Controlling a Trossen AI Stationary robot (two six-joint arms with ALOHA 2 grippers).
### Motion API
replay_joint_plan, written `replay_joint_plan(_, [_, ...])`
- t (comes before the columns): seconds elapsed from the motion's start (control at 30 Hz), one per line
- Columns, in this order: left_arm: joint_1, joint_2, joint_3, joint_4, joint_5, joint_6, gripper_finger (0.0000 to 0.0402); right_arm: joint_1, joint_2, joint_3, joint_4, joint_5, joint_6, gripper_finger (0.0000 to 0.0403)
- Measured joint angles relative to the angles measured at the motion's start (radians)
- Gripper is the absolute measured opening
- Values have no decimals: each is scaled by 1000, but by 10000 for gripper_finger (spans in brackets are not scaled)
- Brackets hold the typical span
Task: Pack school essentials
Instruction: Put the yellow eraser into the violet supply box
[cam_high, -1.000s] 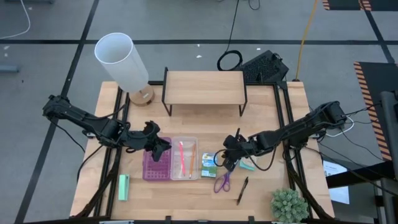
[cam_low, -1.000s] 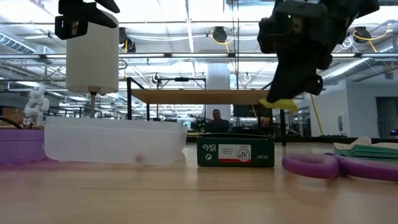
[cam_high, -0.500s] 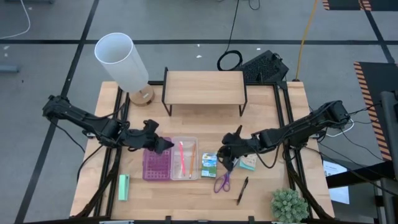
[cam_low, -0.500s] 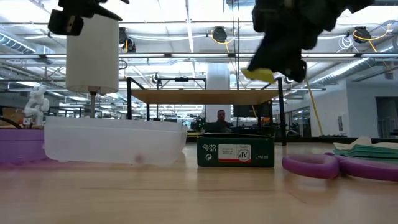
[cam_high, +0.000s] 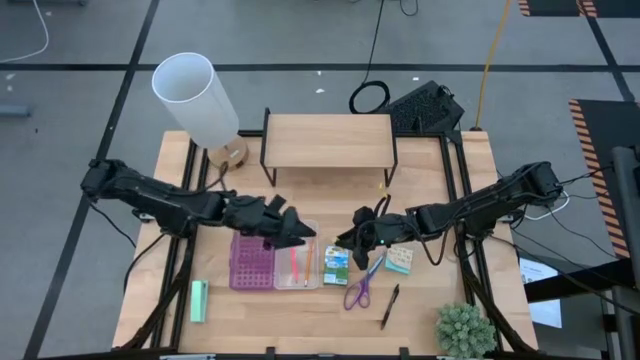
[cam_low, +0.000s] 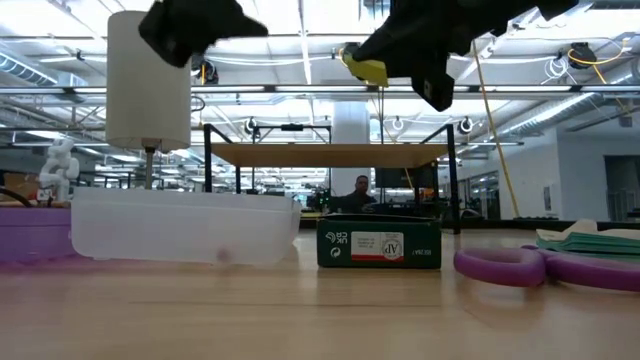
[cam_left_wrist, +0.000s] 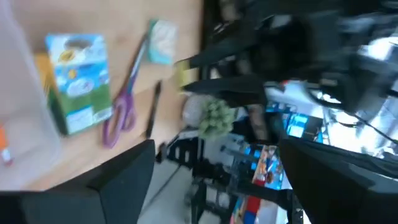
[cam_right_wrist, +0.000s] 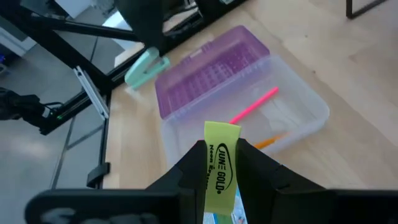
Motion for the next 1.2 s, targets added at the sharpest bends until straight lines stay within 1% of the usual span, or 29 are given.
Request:
replay_joint_plan(0.13, [43,65,0,3,129,-29,354,-7,0,0,2,0,-39,64])
replay_joint_plan(0.27, [91,119,0,20,206,-46,340,-8,0,0,3,0,-87,64])
replay_joint_plan(0.37, [124,152,0,50,212,-56,323,-10,0,0,3,-1,-126,64])
replay_joint_plan(0.5, [156,186,0,134,229,-62,302,-16,0,0,3,-2,-166,64])
replay_joint_plan(0.7, [169,241,0,204,230,-65,279,-38,0,0,7,-1,-207,64])
replay_joint_plan(0.97, [168,258,-1,220,230,-67,274,-67,0,0,18,-3,-264,64])
replay_joint_plan(1.2, [172,258,-1,237,182,-67,273,-70,0,0,48,-4,-286,64])
